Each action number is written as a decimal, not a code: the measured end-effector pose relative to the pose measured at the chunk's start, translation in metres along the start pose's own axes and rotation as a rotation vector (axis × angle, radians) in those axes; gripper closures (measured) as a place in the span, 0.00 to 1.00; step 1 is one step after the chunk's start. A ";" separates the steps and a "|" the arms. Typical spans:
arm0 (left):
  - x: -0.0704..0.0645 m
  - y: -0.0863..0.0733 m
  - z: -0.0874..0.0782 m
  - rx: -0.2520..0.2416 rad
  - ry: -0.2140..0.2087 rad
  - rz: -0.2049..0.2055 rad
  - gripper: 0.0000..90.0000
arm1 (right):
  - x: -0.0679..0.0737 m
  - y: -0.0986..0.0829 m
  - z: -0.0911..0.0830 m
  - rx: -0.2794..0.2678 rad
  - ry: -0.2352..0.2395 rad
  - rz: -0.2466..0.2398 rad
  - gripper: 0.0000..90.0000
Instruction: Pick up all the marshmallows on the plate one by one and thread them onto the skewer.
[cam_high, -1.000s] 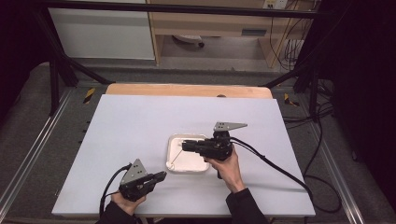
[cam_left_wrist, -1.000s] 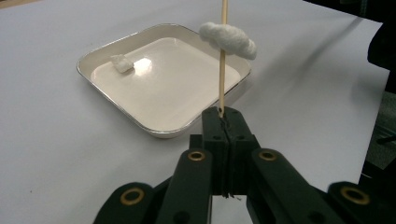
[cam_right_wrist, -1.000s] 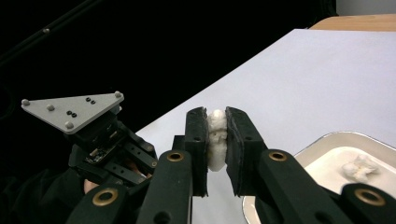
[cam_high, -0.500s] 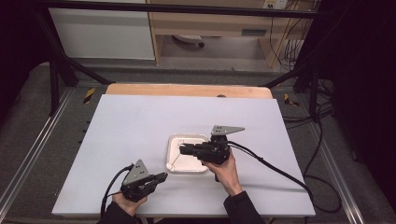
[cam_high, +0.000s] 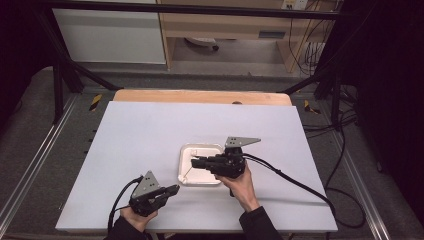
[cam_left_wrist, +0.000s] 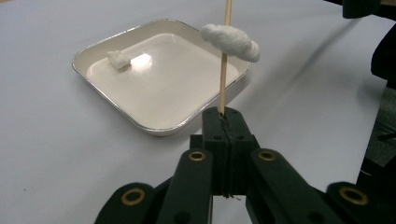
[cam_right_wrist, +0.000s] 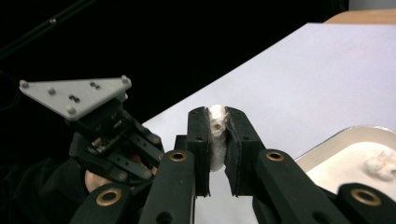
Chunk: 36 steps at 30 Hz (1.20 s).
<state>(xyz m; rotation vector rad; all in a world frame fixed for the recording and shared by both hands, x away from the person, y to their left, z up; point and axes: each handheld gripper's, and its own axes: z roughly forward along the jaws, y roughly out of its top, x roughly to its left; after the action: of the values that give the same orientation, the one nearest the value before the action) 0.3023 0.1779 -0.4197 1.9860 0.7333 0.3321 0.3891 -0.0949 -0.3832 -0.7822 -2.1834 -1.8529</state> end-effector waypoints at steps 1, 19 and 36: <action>0.000 0.001 -0.002 -0.035 -0.016 -0.001 0.99 | 0.000 -0.001 0.001 0.005 0.003 0.000 0.91; 0.011 -0.001 0.001 -0.008 0.014 -0.056 0.98 | 0.003 -0.006 0.009 0.065 -0.067 -0.069 0.62; 0.025 -0.006 -0.005 -0.021 0.021 -0.104 0.98 | -0.024 -0.015 0.008 0.213 -0.354 -0.212 0.14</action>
<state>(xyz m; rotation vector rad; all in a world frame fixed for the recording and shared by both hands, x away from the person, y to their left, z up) 0.3173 0.1990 -0.4241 1.9199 0.8400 0.2983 0.4035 -0.0956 -0.4089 -0.9242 -2.7247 -1.6278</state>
